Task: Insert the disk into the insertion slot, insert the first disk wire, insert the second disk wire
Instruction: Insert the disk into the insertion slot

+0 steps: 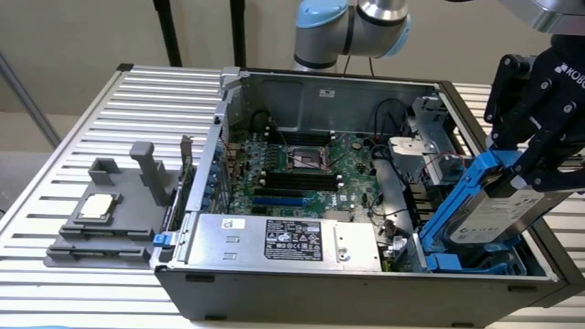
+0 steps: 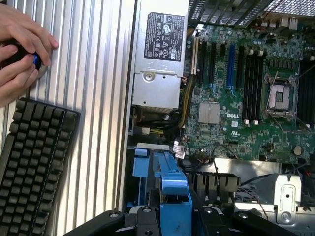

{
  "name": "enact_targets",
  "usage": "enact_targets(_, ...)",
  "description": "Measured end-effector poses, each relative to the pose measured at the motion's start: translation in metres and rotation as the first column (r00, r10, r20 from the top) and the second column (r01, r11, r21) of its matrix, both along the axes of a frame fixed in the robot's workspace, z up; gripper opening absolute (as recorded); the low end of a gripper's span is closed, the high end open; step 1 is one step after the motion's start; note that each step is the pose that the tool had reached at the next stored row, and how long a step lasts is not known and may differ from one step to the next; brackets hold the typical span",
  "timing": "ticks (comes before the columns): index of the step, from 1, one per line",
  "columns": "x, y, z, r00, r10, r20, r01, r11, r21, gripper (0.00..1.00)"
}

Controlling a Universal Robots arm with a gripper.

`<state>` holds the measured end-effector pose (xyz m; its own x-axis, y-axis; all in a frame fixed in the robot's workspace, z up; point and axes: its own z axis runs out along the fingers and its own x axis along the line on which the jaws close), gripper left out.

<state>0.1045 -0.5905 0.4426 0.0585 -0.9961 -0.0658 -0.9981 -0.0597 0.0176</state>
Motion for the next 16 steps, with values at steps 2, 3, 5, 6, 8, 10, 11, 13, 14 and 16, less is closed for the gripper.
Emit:
enact_targets(2,0.000,-0.0001,0.0032,1.0000,0.000,0.0002,0.000,1.0000,0.0019,0.32)
enact_targets(3,0.000,-0.0002,0.0061,1.0000,0.000,0.0000,0.000,1.0000,0.0005,0.32)
enact_targets(5,0.000,-0.0003,0.0115,1.0000,0.000,-0.0001,0.000,1.0000,-0.0001,0.32)
enact_targets(6,0.000,-0.0005,0.0129,1.0000,0.000,-0.0001,0.000,1.0000,-0.0002,0.32)
enact_targets(8,0.000,-0.0006,0.0136,1.0000,0.000,-0.0001,0.000,1.0000,-0.0004,0.32)
enact_targets(10,0.000,-0.0011,0.0135,1.0000,0.000,-0.0003,0.000,1.0000,-0.0002,0.32)
enact_targets(11,0.000,-0.0015,0.0136,1.0000,0.000,-0.0013,0.000,1.0000,-0.0004,0.32)
enact_targets(13,-0.001,-0.0023,0.0136,1.0000,0.000,-0.0033,0.000,1.0000,-0.0005,0.32)
enact_targets(14,-0.001,-0.0025,0.0135,1.0000,0.000,-0.0045,0.000,1.0000,-0.0005,0.32)
enact_targets(16,-0.001,-0.0030,0.0131,1.0000,0.000,-0.0056,0.000,1.0000,-0.0008,0.32)
